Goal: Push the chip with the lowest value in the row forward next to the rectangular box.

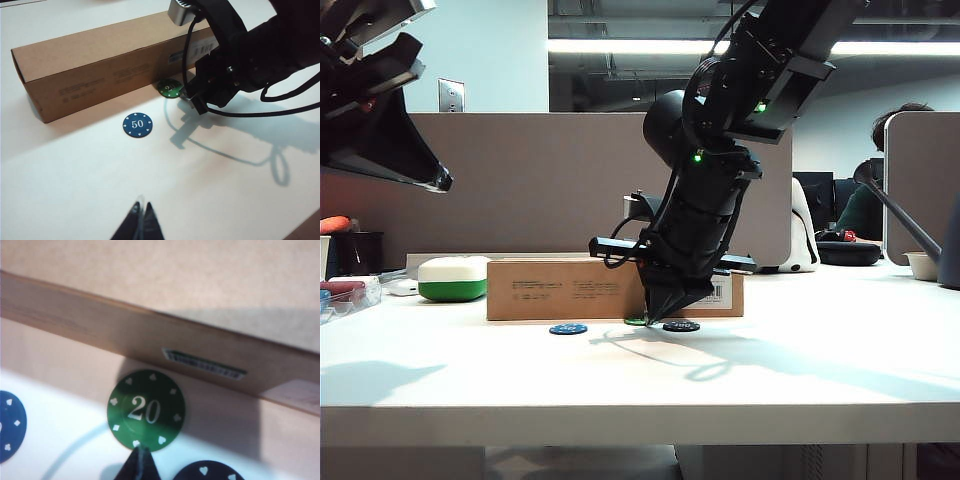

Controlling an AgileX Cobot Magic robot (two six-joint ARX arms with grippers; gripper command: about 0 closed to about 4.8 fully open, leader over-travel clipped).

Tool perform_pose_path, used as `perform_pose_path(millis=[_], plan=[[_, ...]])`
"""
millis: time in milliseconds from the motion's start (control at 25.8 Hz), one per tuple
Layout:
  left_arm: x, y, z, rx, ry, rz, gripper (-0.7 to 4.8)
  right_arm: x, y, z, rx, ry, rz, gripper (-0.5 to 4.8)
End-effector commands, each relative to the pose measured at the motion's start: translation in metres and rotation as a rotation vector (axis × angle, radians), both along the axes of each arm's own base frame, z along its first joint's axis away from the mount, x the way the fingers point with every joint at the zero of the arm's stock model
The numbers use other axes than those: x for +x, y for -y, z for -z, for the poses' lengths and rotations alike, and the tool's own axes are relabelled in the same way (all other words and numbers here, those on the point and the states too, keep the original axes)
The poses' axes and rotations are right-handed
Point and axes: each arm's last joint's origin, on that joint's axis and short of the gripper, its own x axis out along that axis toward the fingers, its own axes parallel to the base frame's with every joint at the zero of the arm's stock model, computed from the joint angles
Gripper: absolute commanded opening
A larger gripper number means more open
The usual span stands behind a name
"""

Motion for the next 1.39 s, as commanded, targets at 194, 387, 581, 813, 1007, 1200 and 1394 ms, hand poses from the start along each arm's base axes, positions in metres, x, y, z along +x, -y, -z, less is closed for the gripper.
perform_pose_path(millis=[194,387,581,813,1007,1200,1394], plan=[[0.0,0.0,-0.002,-0.006,0.015,0.005,-0.05,-0.004,0.0,-0.026,0.057,0.034,-0.03,-0.05],[0.0,0.0,-0.002,-0.006,0.015,0.006,-0.05,-0.011,0.006,-0.051,0.062,0.058,-0.021,-0.05],[0.0,0.0,-0.002,-0.006,0.015,0.006,-0.05,-0.029,0.019,-0.079,0.024,0.027,-0.028,-0.05],[0.0,0.0,-0.002,-0.006,0.015,0.006,-0.05,-0.054,0.036,-0.108,-0.045,-0.008,-0.069,-0.05],[0.0,0.0,-0.002,-0.006,0.015,0.006,-0.05,-0.092,0.063,-0.135,-0.009,0.07,-0.092,-0.05],[0.0,0.0,-0.002,-0.006,0.015,0.005,-0.05,-0.132,0.09,-0.145,0.065,0.151,-0.07,-0.05],[0.0,0.0,-0.002,-0.006,0.015,0.006,-0.05,-0.19,0.123,-0.137,0.198,0.141,0.011,-0.05]])
